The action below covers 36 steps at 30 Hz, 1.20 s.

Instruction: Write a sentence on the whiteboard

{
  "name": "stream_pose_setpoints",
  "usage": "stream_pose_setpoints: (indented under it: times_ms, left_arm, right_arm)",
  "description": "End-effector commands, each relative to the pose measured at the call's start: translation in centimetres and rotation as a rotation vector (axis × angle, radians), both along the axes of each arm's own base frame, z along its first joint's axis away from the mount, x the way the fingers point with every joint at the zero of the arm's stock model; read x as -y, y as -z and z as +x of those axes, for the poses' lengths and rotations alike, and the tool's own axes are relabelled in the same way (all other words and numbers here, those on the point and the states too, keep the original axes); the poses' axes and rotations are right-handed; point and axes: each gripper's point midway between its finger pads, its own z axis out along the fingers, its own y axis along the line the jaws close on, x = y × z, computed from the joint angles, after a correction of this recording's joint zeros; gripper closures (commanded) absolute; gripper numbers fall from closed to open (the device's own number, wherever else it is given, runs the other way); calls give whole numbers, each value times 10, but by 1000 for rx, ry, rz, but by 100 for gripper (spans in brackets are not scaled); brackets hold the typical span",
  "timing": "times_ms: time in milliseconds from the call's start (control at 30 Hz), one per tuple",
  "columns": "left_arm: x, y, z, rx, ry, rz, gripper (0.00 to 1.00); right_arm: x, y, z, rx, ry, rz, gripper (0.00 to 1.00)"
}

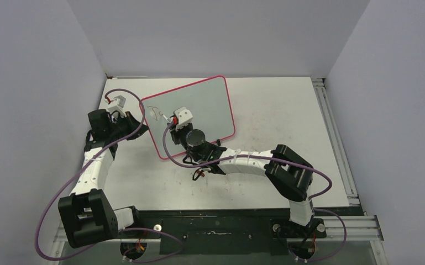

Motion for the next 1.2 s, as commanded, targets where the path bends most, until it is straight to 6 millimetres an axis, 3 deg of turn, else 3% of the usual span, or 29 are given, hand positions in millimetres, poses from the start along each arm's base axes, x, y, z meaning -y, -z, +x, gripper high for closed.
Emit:
stream_pose_setpoints:
  times_ms: [0,567,900,1167]
  left_arm:
    - [10,-18,3,56,51,-5,100]
    - [11,-18,3,55,53,-6,100]
    - [9,-18,3,55,46,-2,100]
    - [9,-18,3,53,44,-1,100]
  right_arm:
    - [6,-38,13,53,51,86,95]
    - [-4,-40,12,57,20,88,95]
    - [6,-59,-9,102,-18,120,95]
    - [13,-63,-6,116,16,124,95]
